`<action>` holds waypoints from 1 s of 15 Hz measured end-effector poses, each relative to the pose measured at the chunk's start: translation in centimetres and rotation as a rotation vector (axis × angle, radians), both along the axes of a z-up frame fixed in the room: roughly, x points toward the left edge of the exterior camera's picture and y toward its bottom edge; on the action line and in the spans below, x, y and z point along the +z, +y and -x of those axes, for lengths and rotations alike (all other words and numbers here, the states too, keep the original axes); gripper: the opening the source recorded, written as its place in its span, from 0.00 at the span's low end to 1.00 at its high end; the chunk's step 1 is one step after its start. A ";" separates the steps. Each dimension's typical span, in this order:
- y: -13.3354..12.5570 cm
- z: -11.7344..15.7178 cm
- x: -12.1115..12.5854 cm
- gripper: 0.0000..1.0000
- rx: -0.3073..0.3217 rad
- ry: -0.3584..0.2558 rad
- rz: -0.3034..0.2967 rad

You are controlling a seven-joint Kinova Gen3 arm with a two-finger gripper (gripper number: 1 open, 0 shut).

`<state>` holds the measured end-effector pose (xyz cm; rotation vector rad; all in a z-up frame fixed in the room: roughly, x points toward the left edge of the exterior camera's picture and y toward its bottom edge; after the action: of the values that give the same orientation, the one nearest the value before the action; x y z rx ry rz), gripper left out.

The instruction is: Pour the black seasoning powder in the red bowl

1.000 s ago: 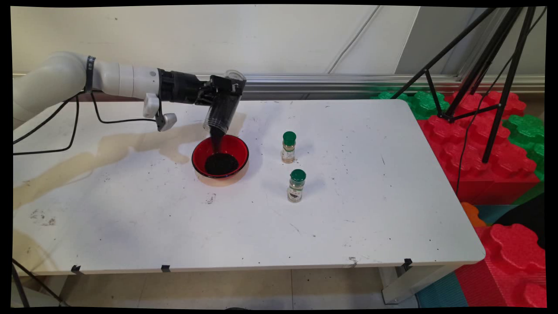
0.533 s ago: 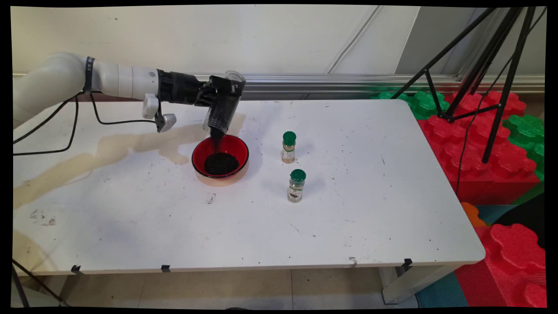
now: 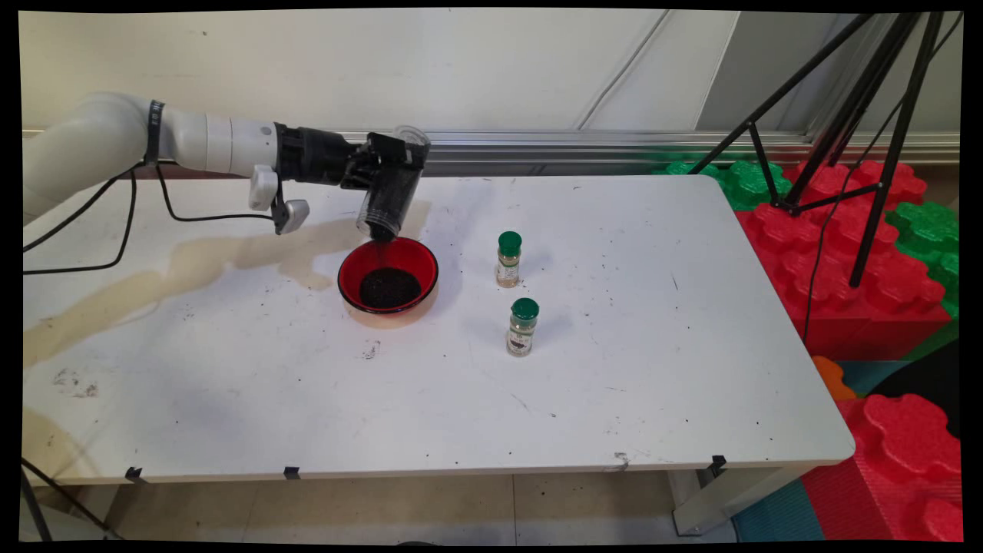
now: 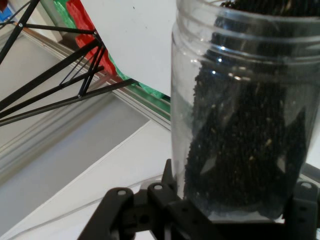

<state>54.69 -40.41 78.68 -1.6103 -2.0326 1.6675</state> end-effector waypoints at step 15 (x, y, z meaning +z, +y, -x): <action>0.3 -0.3 0.4 0.00 0.067 0.079 -0.072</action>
<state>54.98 -40.14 79.03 -1.4462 -2.1037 1.6312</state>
